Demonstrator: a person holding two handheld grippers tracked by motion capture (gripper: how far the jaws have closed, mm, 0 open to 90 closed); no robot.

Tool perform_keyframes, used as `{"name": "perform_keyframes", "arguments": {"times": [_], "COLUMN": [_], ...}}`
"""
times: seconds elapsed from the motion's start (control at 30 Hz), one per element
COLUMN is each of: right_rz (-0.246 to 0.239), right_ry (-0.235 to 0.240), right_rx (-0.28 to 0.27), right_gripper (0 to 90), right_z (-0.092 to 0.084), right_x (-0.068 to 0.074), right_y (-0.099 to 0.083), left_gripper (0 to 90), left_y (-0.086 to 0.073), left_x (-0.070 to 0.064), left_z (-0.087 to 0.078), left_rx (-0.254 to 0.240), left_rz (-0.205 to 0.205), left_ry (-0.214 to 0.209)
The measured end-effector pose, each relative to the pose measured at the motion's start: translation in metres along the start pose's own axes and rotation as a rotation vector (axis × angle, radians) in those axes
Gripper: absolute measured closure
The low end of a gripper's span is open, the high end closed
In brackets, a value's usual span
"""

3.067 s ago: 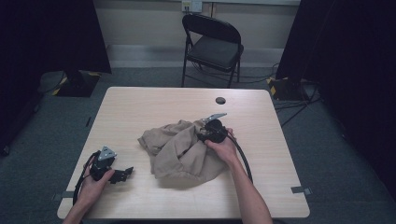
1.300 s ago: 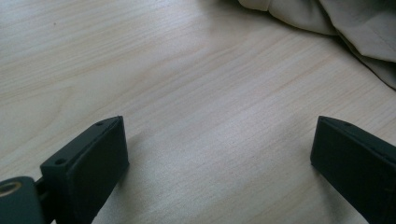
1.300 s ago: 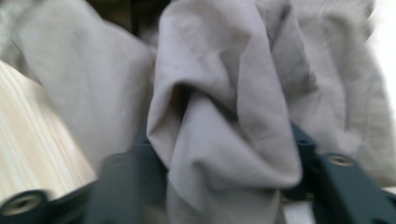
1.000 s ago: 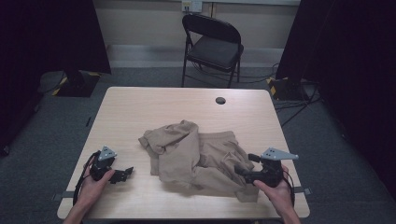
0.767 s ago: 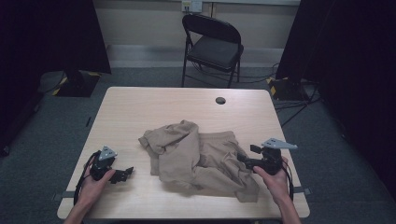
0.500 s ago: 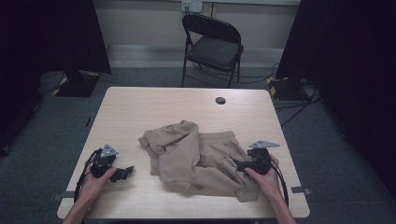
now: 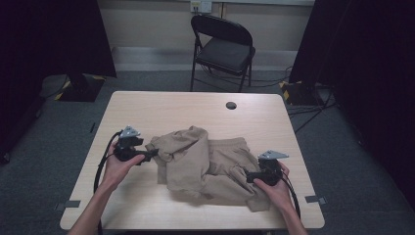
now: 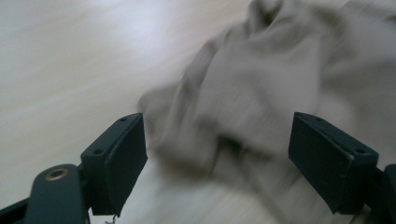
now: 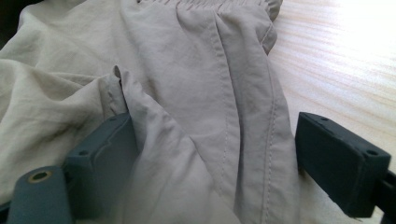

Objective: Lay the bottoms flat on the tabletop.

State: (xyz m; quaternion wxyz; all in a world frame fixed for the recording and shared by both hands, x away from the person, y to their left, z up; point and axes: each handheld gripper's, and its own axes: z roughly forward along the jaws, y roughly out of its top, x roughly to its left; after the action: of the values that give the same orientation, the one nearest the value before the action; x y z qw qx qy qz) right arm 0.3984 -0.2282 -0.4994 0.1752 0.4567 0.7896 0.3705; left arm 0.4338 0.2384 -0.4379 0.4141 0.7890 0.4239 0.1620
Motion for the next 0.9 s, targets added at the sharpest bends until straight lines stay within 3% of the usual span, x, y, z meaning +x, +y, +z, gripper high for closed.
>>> {"name": "perform_keyframes", "arguments": {"times": [0.13, 0.17, 0.2, 0.3, 0.53, 0.63, 0.7, 0.77, 0.83, 0.87, 0.9], "right_rz": [-0.001, -0.001, -0.002, -0.001, 0.005, 0.004, 0.004, 0.004, 0.003, 0.004, 0.004], "right_ry": [0.0, 0.0, 0.0, 0.0, 0.003, 0.0, 0.0, 0.0, 0.0, 0.001, 0.001], "right_rx": [0.0, 0.0, 0.0, -0.001, -0.001, 0.0, -0.001, -0.002, -0.002, -0.001, -0.002], "right_gripper": [13.3, 13.3, 13.3, 13.3, 13.5, 13.6, 13.6, 13.7, 13.7, 13.7, 13.8], "right_z": [0.0, 0.0, 0.0, 0.0, 0.0, 0.0, 0.0, 0.0, 0.0, 0.0, 0.0], "right_x": [0.0, 0.0, 0.0, 0.0, 0.0, 0.0, 0.0, 0.0, 0.0, 0.0, 0.0], "right_y": [0.0, 0.0, 0.0, 0.0, 0.0, 0.0, 0.0, 0.0, 0.0, 0.0, 0.0], "left_gripper": [19.4, 20.6, 20.7, 22.2, 19.9, 17.2, 15.4, 16.2, 16.7, 19.0, 21.5], "left_y": [0.03, 0.03, 0.037, 0.045, 0.049, 0.04, 0.034, 0.031, 0.03, 0.029, 0.029], "left_x": [-0.014, -0.014, -0.019, -0.025, -0.037, -0.041, -0.043, -0.048, -0.054, -0.056, -0.059], "left_z": [0.022, 0.022, 0.033, 0.054, 0.1, 0.113, 0.12, 0.122, 0.122, 0.122, 0.123], "left_rx": [-0.008, -0.008, -0.012, -0.01, 0.086, 0.1, 0.122, 0.13, 0.134, 0.147, 0.151], "left_rz": [0.027, 0.027, 0.016, 0.01, 0.014, 0.008, 0.027, 0.083, 0.113, 0.155, 0.171], "left_ry": [-0.054, -0.054, -0.082, -0.113, -0.152, -0.142, -0.124, -0.085, -0.039, -0.005, 0.009]}}
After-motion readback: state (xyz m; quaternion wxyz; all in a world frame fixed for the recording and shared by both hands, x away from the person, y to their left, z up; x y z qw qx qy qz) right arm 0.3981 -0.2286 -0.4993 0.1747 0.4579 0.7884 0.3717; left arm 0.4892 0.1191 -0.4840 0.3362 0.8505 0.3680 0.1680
